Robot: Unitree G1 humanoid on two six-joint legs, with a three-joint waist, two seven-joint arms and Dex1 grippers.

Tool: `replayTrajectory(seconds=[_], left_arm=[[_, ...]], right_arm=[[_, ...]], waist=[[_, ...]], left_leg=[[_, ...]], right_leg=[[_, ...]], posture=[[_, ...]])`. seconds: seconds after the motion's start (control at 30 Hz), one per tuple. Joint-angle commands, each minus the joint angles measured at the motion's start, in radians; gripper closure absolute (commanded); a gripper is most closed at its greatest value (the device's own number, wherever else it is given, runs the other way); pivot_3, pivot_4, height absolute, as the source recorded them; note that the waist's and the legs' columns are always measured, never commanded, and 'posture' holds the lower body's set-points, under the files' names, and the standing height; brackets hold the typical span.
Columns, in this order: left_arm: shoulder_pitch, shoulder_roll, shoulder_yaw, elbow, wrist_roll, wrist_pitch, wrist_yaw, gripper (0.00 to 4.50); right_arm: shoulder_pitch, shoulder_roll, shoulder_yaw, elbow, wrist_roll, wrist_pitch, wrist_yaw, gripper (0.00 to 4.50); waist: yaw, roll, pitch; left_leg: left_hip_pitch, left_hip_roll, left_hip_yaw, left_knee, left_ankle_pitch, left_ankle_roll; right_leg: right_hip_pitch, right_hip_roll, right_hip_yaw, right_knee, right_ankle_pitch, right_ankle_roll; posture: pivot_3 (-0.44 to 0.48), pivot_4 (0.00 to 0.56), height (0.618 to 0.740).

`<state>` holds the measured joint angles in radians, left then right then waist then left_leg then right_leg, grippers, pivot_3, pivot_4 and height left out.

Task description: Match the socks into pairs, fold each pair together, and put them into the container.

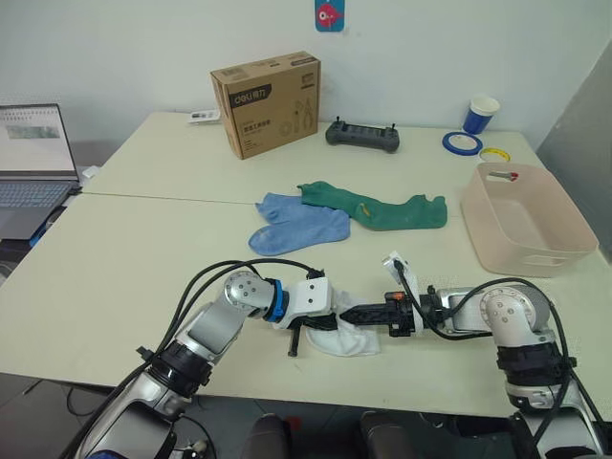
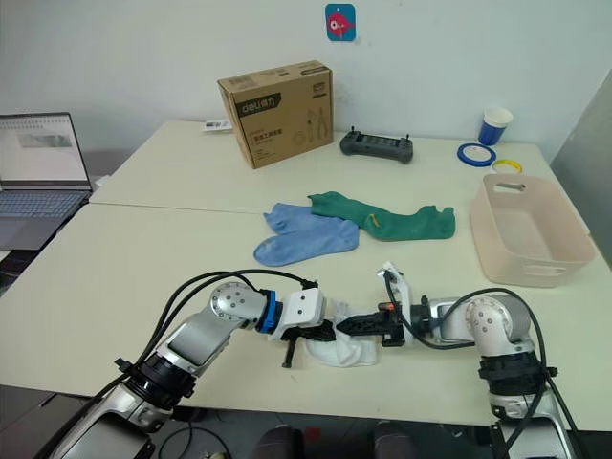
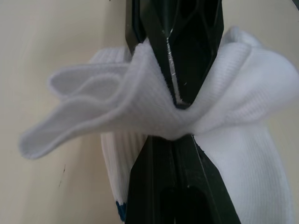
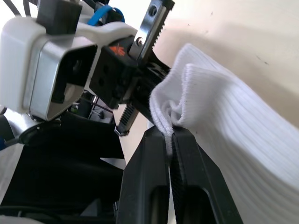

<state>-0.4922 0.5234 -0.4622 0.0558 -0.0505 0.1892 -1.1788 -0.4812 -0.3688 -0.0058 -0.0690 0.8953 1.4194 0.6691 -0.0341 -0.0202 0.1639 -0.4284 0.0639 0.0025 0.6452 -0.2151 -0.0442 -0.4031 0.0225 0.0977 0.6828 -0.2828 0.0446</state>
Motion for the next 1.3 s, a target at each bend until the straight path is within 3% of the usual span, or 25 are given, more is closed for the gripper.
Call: replayTrajectory(seconds=[0.03,0.2,0.3,0.4,0.5,0.53,0.7,0.83,1.07,1.2,1.3], left_arm=[[0.006,0.01,-0.005,0.043,0.041,0.013,0.018,4.5],[-0.002,0.005,-0.004,0.057,0.04,0.009,0.02,4.5],[-0.007,0.0,-0.003,0.063,0.039,0.007,0.022,4.5],[-0.006,0.002,-0.004,0.062,0.035,0.006,0.021,4.5],[-0.006,0.005,-0.005,0.064,0.031,0.001,0.012,4.5],[-0.005,0.006,-0.006,0.06,0.025,0.004,0.003,4.5],[-0.007,0.008,0.005,0.041,0.01,0.021,-0.016,4.5],[-0.007,0.034,0.033,-0.005,-0.019,0.065,-0.043,4.5],[-0.037,0.214,0.155,-0.224,-0.177,0.255,-0.167,4.5],[-0.117,0.158,0.225,-0.306,-0.303,0.36,-0.132,4.5],[-0.105,0.097,0.177,-0.302,-0.262,0.329,-0.073,4.5]], right_arm=[[-0.027,0.01,-0.062,-0.004,0.041,0.01,-0.001,3.36],[-0.031,0.004,-0.168,-0.006,0.125,0.083,0.008,1.64],[-0.025,-0.03,-0.211,-0.031,0.171,0.091,0.04,1.64],[0.025,-0.133,-0.136,-0.135,0.117,-0.034,0.137,1.64],[0.112,-0.249,0.043,-0.189,-0.109,-0.336,0.251,2.24],[0.136,-0.272,0.104,-0.186,-0.187,-0.445,0.287,2.62],[0.155,-0.253,0.233,-0.128,-0.354,-0.675,0.326,4.46],[0.153,-0.231,0.301,-0.086,-0.453,-0.775,0.33,4.46],[0.162,-0.22,0.312,-0.084,-0.479,-0.79,0.346,4.46],[0.152,-0.215,0.301,-0.077,-0.472,-0.778,0.35,4.46],[0.153,-0.22,0.3,-0.075,-0.474,-0.774,0.357,4.46]], waist=[[0.0,0.0,0.0],[0.0,0.0,0.0],[0.0,0.0,0.0],[0.0,0.0,0.0],[-0.001,0.0,-0.001],[-0.001,0.0,-0.001],[-0.013,0.0,-0.001],[-0.014,0.0,-0.001],[-0.022,0.0,-0.001],[-0.01,-0.001,0.0],[-0.005,-0.001,0.0]], left_leg=[[0.0,0.0,0.0,0.0,0.0,0.0],[0.0,0.0,0.0,0.0,0.0,0.0],[0.0,0.0,0.0,0.0,0.0,0.0],[0.0,0.0,0.0,0.0,0.0,0.0],[0.0,0.0,0.0,0.0,0.0,0.0],[0.0,0.0,0.0,0.0,0.0,0.0],[0.0,0.0,0.0,0.0,0.0,0.0],[0.0,0.0,0.0,0.0,0.0,0.0],[0.0,0.001,-0.002,-0.001,0.0,0.0],[-0.001,0.0,-0.001,0.0,0.0,0.0],[-0.001,0.0,0.001,0.0,0.0,0.0]], right_leg=[[0.0,0.0,0.0,0.0,0.0,0.0],[0.0,0.0,0.0,0.0,0.0,0.0],[0.0,0.0,0.0,0.0,0.0,0.0],[0.0,0.0,0.0,0.0,0.0,0.0],[0.0,0.0,0.0,-0.001,0.0,0.001],[0.0,0.0,-0.001,-0.001,0.0,0.001],[0.0,0.0,0.0,0.0,0.0,0.001],[0.0,0.0,0.0,0.0,0.0,0.001],[-0.002,0.002,-0.001,0.001,-0.001,0.0],[-0.001,0.0,-0.001,0.0,-0.001,0.0],[-0.001,0.0,0.0,-0.002,-0.001,0.0]], posture=[[0.0,0.15,0.74],[0.0,0.15,0.74],[0.0,0.15,0.74],[0.0,0.15,0.74],[0.0,0.15,0.74],[0.0,0.15,0.74],[0.0,0.15,0.74],[0.0,0.15,0.74],[0.0,0.15,0.74],[0.0,0.15,0.74],[0.0,0.15,0.74]])
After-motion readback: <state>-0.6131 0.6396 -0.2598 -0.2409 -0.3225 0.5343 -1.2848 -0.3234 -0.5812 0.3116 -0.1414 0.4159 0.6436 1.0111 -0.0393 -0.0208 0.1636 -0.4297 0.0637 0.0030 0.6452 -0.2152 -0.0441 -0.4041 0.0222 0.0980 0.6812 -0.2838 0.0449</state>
